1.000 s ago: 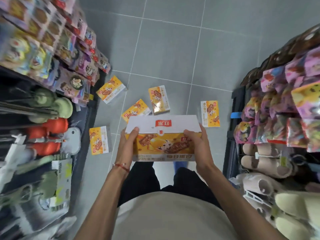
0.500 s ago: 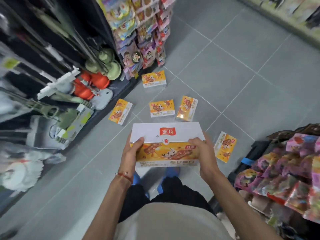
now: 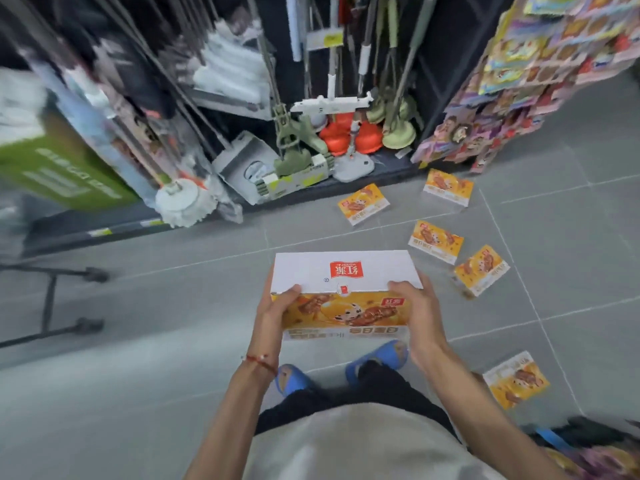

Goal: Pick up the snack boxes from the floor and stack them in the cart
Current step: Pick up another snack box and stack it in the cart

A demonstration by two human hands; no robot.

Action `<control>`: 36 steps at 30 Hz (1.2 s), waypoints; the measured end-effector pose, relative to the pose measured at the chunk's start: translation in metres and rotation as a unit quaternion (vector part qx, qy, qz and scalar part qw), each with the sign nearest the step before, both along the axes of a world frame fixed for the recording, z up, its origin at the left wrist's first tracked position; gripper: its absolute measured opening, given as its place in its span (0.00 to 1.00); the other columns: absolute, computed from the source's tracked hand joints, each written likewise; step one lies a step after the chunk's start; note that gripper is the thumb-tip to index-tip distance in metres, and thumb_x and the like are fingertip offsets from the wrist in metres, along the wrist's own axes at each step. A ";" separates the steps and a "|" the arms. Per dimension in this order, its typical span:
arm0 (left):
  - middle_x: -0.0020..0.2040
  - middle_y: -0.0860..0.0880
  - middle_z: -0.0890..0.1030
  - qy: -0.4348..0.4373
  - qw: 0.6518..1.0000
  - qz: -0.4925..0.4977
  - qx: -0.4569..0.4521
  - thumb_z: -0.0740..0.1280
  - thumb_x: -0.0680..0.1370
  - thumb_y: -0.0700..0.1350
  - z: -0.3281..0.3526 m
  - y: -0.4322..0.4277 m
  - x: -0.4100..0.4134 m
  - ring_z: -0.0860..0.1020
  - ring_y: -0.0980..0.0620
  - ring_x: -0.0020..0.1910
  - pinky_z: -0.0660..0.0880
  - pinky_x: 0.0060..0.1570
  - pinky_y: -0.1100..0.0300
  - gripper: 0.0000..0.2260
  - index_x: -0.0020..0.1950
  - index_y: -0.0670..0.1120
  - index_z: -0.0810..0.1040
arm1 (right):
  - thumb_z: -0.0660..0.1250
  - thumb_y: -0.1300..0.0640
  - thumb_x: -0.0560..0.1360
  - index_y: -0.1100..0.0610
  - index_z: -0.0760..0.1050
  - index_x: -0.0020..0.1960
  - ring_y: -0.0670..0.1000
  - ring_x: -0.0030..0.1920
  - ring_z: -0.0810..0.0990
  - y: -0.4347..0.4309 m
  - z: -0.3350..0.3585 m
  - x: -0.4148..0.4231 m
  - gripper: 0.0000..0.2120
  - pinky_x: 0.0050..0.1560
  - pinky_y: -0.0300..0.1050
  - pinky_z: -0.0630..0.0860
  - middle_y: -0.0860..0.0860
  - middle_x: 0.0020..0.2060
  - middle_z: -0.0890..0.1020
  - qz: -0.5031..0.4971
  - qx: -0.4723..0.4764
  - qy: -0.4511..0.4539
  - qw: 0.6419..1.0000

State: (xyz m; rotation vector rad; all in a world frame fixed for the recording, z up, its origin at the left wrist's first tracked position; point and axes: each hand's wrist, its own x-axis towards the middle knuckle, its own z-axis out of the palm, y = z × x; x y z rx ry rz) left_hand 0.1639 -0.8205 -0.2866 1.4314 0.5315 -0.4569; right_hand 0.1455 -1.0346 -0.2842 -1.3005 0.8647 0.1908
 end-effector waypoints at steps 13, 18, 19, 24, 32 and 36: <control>0.55 0.50 0.87 -0.017 0.959 0.282 0.009 0.70 0.70 0.53 -0.003 0.276 -0.103 0.86 0.49 0.51 0.79 0.49 0.56 0.27 0.69 0.54 0.73 | 0.74 0.51 0.67 0.47 0.75 0.68 0.60 0.55 0.87 0.296 -0.012 0.011 0.29 0.62 0.66 0.79 0.52 0.51 0.89 0.282 0.027 -0.011 0.959; 0.57 0.52 0.86 -0.013 0.924 0.382 0.031 0.68 0.70 0.54 -0.005 0.345 -0.126 0.85 0.50 0.52 0.79 0.50 0.58 0.30 0.73 0.56 0.70 | 0.71 0.57 0.78 0.48 0.73 0.70 0.59 0.55 0.86 0.394 -0.016 0.030 0.22 0.59 0.60 0.80 0.52 0.51 0.88 0.383 0.026 -0.016 0.923; 0.58 0.51 0.86 -0.012 0.917 0.397 0.033 0.68 0.70 0.55 -0.005 0.357 -0.128 0.85 0.49 0.54 0.79 0.53 0.54 0.31 0.73 0.56 0.70 | 0.71 0.57 0.78 0.48 0.73 0.70 0.58 0.55 0.86 0.411 -0.017 0.033 0.21 0.57 0.58 0.81 0.52 0.52 0.88 0.398 0.028 -0.014 0.917; 0.58 0.49 0.86 0.009 0.881 0.470 0.043 0.69 0.70 0.54 -0.004 0.437 -0.129 0.86 0.49 0.51 0.80 0.47 0.59 0.30 0.72 0.53 0.73 | 0.70 0.59 0.79 0.49 0.74 0.68 0.54 0.48 0.88 0.515 -0.019 0.054 0.19 0.43 0.47 0.79 0.52 0.49 0.89 0.467 0.043 -0.002 0.883; 0.57 0.50 0.86 0.031 0.821 0.565 0.076 0.69 0.67 0.59 0.017 0.572 -0.123 0.84 0.47 0.54 0.76 0.52 0.53 0.33 0.71 0.52 0.73 | 0.71 0.58 0.79 0.49 0.74 0.69 0.54 0.52 0.87 0.684 -0.007 0.083 0.20 0.44 0.45 0.79 0.51 0.52 0.88 0.575 0.044 -0.006 0.817; 0.58 0.49 0.85 0.016 0.797 0.601 0.061 0.69 0.64 0.60 0.024 0.638 -0.124 0.83 0.48 0.53 0.75 0.50 0.56 0.35 0.69 0.50 0.75 | 0.71 0.57 0.79 0.49 0.74 0.69 0.56 0.54 0.87 0.763 0.001 0.087 0.20 0.47 0.47 0.79 0.51 0.52 0.88 0.607 0.039 -0.019 0.793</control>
